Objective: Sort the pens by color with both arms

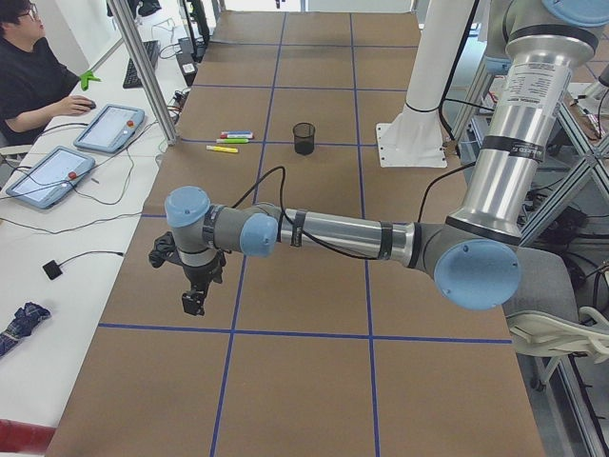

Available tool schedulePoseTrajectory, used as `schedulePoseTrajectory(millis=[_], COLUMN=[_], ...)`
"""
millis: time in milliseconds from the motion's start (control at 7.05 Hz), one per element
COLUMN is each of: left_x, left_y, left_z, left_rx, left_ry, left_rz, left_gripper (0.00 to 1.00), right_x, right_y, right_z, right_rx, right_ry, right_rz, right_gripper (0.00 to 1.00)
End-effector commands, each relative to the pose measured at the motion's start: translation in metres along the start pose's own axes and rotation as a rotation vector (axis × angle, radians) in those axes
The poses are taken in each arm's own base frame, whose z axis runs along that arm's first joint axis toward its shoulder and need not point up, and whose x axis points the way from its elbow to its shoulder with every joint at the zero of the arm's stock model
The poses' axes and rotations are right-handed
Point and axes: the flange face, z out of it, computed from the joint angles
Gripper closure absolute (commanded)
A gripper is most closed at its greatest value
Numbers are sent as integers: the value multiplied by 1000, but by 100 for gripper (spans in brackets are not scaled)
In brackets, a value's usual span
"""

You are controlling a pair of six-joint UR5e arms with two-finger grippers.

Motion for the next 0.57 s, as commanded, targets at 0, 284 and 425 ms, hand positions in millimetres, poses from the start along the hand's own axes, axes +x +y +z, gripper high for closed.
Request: schedulePoseTrajectory(millis=[0, 284, 425], left_x=[-18, -8, -8], left_y=[47, 38, 41], left_z=[26, 20, 20], left_rx=[-4, 11, 10], left_ry=[39, 67, 73], left_rz=[-30, -178, -180], left_gripper=[0, 0, 0], right_x=[27, 2, -14], right_y=[35, 42, 44], right_z=[4, -20, -29], right_rx=[-9, 20, 10], right_ry=[-39, -33, -24], right_rz=[26, 8, 11], right_gripper=[0, 0, 0])
